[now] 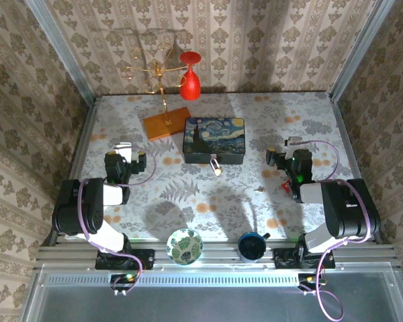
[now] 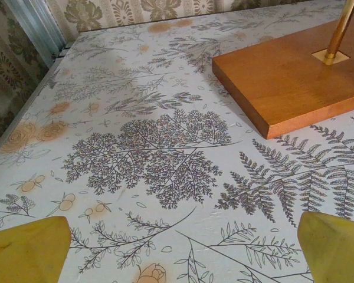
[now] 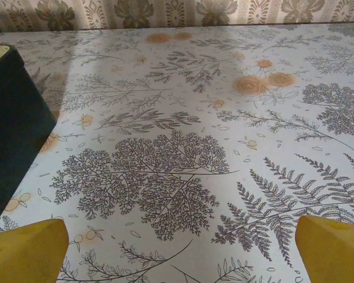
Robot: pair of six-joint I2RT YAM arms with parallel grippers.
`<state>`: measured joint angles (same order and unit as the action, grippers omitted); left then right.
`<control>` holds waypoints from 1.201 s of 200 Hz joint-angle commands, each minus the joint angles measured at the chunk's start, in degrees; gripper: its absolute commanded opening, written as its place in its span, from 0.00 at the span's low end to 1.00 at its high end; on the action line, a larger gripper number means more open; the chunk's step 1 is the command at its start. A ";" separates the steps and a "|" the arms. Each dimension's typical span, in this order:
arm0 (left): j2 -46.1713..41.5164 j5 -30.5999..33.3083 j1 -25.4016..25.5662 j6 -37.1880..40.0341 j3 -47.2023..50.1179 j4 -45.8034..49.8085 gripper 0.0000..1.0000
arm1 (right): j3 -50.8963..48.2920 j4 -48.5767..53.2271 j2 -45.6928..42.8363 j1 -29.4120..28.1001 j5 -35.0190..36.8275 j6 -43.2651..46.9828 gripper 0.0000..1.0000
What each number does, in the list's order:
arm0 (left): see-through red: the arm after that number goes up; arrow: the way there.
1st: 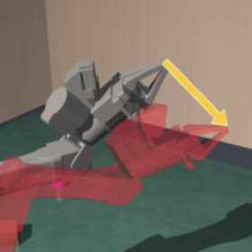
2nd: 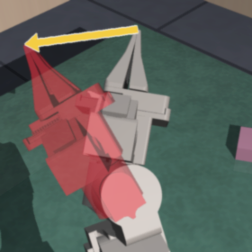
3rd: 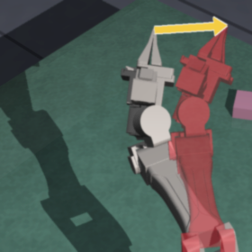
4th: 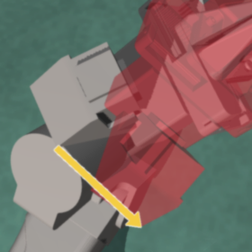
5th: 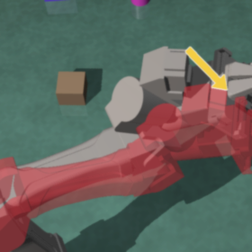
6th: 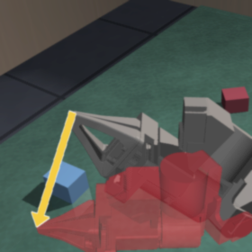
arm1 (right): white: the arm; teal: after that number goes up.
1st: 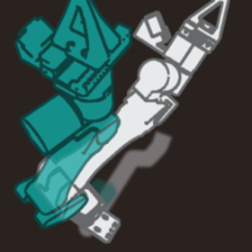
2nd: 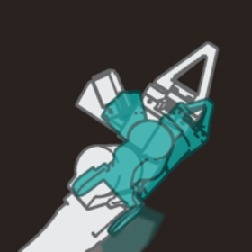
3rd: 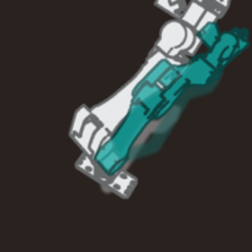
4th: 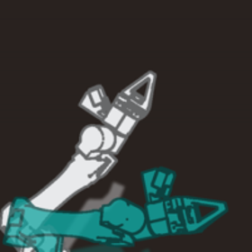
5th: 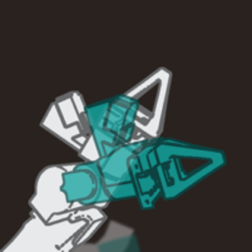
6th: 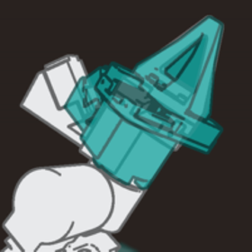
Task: Unlock the padlock with the key
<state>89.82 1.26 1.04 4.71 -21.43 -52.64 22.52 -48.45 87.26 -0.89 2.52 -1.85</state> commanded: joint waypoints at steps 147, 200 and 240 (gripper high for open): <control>-0.64 -0.99 -0.03 -0.49 -1.16 -0.09 1.00 | 1.12 0.23 0.37 0.25 0.24 0.09 1.00; -0.69 -2.20 -0.33 -0.51 -1.11 -0.03 1.00 | 1.03 0.11 0.28 0.27 0.24 0.09 1.00; -3.43 -2.46 -0.34 -0.65 0.05 -0.15 1.00 | 2.28 3.64 -1.51 0.19 3.19 -1.08 1.00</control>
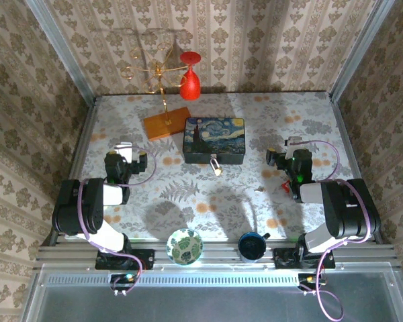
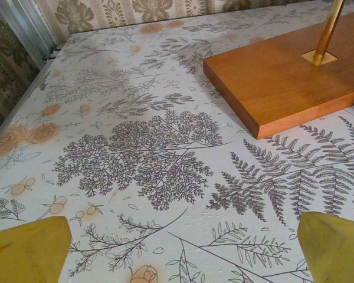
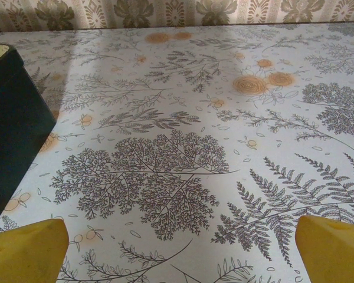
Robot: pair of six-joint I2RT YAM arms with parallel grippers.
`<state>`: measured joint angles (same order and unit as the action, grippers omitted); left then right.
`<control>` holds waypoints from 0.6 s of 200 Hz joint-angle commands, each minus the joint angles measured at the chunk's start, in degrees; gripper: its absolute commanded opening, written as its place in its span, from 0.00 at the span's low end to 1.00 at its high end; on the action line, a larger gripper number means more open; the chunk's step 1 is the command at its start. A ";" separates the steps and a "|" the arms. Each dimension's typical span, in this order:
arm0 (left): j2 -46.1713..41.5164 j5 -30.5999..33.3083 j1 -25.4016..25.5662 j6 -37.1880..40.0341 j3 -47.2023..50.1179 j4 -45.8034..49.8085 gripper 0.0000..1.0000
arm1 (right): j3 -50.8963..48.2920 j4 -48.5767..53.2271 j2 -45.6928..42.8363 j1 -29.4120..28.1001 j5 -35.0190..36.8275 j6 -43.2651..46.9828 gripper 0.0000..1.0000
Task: Unlock the padlock with the key
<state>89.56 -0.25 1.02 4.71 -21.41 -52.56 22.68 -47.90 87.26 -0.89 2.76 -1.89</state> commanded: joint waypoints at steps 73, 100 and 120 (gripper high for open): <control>-18.02 7.33 3.62 -0.82 -0.06 12.61 1.00 | 7.95 25.69 -11.83 0.18 7.39 -5.74 1.00; -24.45 7.56 5.19 -7.70 -0.49 18.41 1.00 | 8.82 31.92 -14.53 -0.21 7.53 -9.41 1.00; -27.91 7.82 7.45 -12.67 -0.54 20.82 1.00 | 10.69 39.01 -17.09 -2.94 11.63 -9.27 1.00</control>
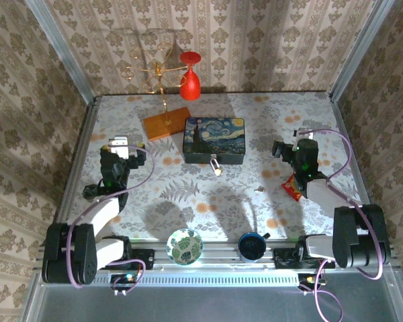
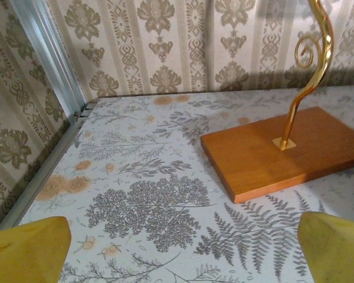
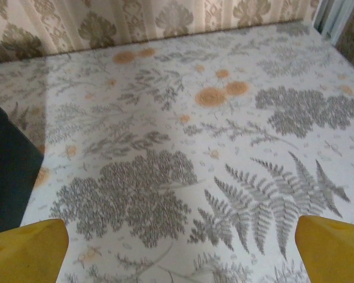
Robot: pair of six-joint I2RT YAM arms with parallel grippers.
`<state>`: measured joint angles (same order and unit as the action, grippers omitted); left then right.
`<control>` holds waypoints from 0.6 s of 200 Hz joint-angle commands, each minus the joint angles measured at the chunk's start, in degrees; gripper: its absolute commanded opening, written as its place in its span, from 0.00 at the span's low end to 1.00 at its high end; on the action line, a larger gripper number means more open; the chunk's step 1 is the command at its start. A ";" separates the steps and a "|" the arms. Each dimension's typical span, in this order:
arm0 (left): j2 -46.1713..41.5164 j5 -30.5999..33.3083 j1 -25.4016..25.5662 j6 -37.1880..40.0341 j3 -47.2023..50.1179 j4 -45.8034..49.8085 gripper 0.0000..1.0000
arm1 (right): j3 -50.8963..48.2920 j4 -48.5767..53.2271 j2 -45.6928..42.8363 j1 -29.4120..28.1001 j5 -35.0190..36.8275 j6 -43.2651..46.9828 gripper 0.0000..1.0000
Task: Unlock the padlock with the key
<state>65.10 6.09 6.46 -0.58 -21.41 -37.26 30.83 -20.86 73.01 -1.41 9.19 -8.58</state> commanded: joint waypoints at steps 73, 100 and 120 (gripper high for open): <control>-2.56 4.50 14.60 -19.21 -4.42 13.47 1.00 | 9.45 31.11 -9.55 -11.56 5.71 -9.72 1.00; 0.13 4.64 16.98 -21.85 -5.26 13.26 1.00 | 11.06 36.06 -9.09 -15.95 5.58 -13.90 1.00; 3.12 3.14 17.61 -23.19 -6.15 12.11 1.00 | 11.74 37.70 -8.07 -18.84 4.66 -16.33 1.00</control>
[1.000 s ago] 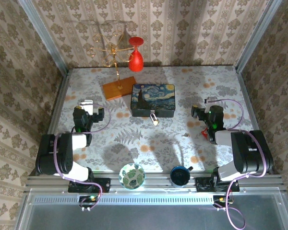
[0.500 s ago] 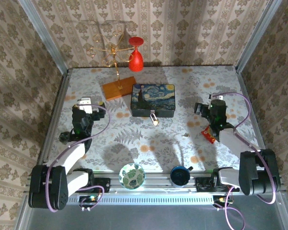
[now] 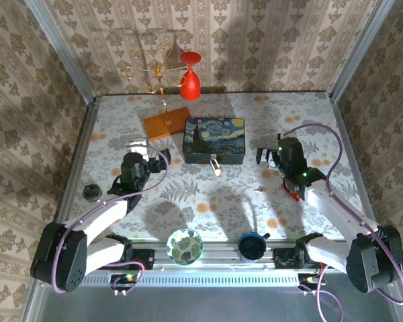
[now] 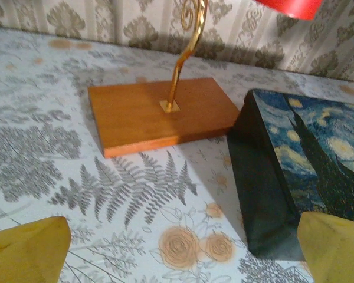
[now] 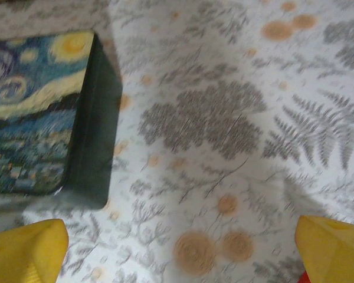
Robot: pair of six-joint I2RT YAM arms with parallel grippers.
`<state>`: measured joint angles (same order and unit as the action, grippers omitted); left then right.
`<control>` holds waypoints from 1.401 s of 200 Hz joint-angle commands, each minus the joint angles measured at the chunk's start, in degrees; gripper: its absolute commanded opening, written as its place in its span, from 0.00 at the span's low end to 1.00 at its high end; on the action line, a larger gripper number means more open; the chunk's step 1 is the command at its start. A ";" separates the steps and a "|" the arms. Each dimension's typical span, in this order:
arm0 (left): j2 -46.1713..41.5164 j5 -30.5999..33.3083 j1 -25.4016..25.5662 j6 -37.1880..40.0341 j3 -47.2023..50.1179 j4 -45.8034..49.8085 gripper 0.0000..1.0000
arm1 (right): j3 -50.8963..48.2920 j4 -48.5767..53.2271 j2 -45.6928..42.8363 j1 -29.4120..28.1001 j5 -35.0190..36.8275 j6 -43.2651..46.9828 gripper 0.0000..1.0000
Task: Unlock the padlock with the key
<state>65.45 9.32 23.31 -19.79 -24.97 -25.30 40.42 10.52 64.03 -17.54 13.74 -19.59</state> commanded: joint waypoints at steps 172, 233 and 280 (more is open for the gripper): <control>32.99 -10.08 2.38 -10.97 -26.11 -1.90 0.72 | 29.81 3.90 35.58 0.71 -19.39 -12.64 0.87; 35.95 -13.01 2.50 -11.76 -26.29 -1.97 0.55 | 36.01 4.06 43.39 1.63 -23.29 -12.40 0.68; 35.77 -14.44 4.74 -11.81 -23.80 -4.72 0.39 | 36.30 1.99 44.55 0.69 -26.76 -11.43 0.50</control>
<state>101.51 -3.36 25.76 -31.51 -50.22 -28.58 75.29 12.97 107.83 -16.12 -9.45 -31.70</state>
